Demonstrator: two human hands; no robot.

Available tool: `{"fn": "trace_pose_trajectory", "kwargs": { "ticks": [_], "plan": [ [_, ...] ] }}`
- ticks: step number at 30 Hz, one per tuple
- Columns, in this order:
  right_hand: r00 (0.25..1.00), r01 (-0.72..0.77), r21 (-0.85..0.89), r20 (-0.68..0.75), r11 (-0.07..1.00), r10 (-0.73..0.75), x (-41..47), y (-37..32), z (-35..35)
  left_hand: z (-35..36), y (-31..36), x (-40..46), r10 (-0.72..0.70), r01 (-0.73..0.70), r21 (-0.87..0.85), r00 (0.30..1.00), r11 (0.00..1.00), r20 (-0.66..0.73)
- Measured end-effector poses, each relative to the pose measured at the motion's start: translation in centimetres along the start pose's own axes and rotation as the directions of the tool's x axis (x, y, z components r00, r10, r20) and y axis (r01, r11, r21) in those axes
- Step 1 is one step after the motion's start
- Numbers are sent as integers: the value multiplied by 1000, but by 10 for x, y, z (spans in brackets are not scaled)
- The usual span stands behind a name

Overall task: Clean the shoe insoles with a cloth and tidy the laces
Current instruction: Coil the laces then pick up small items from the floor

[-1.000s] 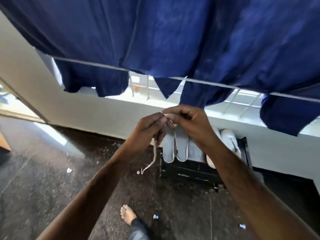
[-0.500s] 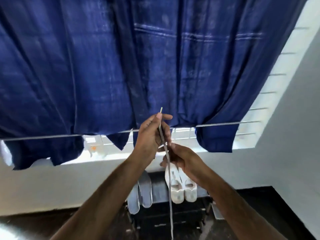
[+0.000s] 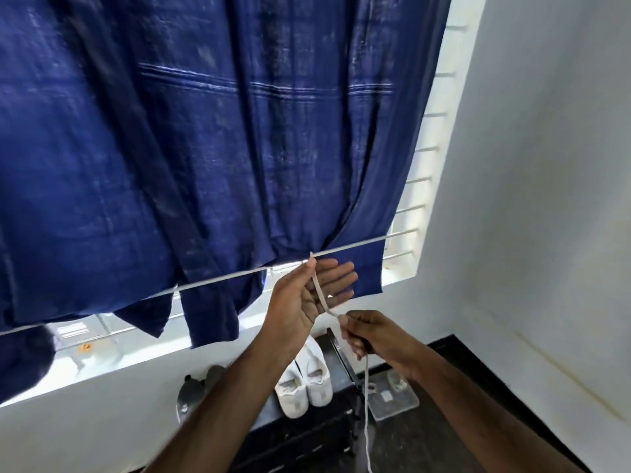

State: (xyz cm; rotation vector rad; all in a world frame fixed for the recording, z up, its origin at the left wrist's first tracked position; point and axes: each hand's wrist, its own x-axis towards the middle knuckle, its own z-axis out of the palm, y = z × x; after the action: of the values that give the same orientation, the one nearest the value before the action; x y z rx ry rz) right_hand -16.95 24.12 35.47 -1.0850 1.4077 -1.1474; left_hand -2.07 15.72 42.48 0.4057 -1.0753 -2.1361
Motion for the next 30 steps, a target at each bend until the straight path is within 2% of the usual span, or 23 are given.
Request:
{"fn": "trace_pose_trajectory", "kwargs": {
  "ticks": [3,5,7,11,15,20,23,27,30],
  "plan": [
    [991,-121,52,-55,991,124,12,-10,-44,5,-25,8,-140,133,174,990,976,32],
    [986,-153,73,-58,986,157,23,-27,-74,9,-49,20,-192,190,273,981,943,-20],
    [991,-127,44,-39,991,129,30,-47,-101,18,-75,39,-194,223,311,973,924,-122],
    [1000,8,16,10,1000,-8,29,-60,-146,50,-120,86,-104,194,249,937,949,-333],
    [997,61,158,31,986,-67,18,-24,-169,82,-142,119,-28,119,162,878,980,-477],
    [975,-65,120,218,991,37,14,29,-188,103,-147,138,-62,79,19,888,997,-456],
    [949,-172,45,275,984,153,23,41,-204,107,-144,143,-38,49,13,897,999,-441],
    [935,-305,124,228,944,272,43,36,-223,103,-134,143,-26,62,72,907,995,-420],
    [959,-275,194,129,942,254,63,7,-233,98,-133,138,-19,90,175,928,980,-371]
  ]
}}
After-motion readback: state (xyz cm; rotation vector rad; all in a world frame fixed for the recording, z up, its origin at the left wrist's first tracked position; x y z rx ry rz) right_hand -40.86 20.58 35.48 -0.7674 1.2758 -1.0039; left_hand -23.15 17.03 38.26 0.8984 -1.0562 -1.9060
